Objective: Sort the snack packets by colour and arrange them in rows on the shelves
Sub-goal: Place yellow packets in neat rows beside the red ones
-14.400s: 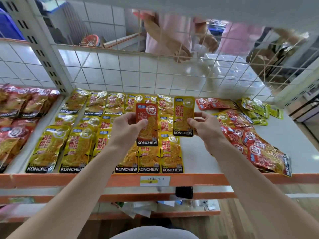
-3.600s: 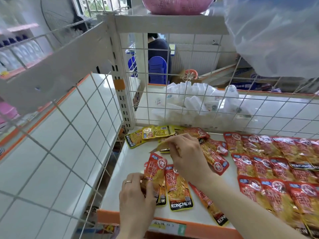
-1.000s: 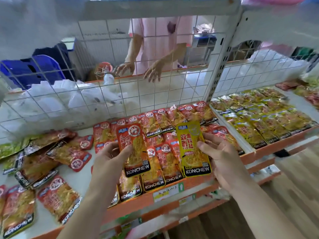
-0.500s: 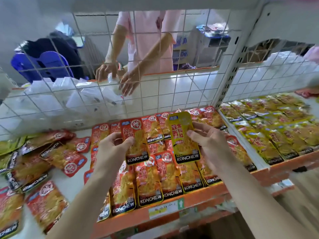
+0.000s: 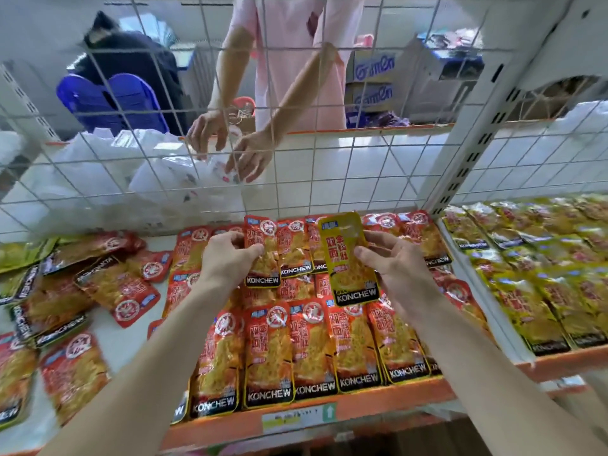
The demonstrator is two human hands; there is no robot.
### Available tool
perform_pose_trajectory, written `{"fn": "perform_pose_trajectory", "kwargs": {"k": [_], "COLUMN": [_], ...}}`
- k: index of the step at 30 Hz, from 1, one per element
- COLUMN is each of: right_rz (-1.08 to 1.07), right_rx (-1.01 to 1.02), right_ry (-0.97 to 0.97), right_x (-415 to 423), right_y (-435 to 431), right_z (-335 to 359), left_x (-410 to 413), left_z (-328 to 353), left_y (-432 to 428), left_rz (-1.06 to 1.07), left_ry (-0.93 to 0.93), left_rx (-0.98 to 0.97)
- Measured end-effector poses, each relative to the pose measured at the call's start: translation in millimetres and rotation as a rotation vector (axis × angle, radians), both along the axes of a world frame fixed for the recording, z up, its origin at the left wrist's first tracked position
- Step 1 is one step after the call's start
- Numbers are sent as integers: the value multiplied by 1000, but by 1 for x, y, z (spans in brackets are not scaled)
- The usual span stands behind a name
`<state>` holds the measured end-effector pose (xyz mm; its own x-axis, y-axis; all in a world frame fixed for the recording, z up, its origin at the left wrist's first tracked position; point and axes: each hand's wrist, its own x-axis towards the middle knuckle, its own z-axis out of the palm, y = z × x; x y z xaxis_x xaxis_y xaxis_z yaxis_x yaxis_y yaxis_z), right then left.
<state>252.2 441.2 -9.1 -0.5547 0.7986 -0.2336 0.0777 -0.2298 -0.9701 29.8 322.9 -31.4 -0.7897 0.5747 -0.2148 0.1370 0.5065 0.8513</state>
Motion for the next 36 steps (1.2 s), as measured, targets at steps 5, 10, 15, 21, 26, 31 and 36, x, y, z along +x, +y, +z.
{"fn": "perform_pose_trajectory", "kwargs": {"k": [5,10,15,21,26,31,36], "right_rz": [-13,-32,-41,-44,-48,-70,-109], "right_rx": [-11,-31,-34,-26,-24,-27,-18], "right_ry": [-8,3,12,20,22,23,13], "right_x": [2,4,5,3,4,7,12], "right_y": [1,-1,-2,-6,-12,-18,-27], "right_z": [-3,-4,-5,-6,-2,1,2], "left_x": [-1,0,-3,1,9,7,5], "left_z": [-5,-6,-12,-15,-14,-19,-21], "left_y": [9,11,12,9,6,1,-4], "left_rz": [-30,-53,-89,-135,-143,-157,-184], "left_ry": [171,285,366,530,609,577,610], "left_rx": [-86,-163,-258,-400,-394,-332,-269]}}
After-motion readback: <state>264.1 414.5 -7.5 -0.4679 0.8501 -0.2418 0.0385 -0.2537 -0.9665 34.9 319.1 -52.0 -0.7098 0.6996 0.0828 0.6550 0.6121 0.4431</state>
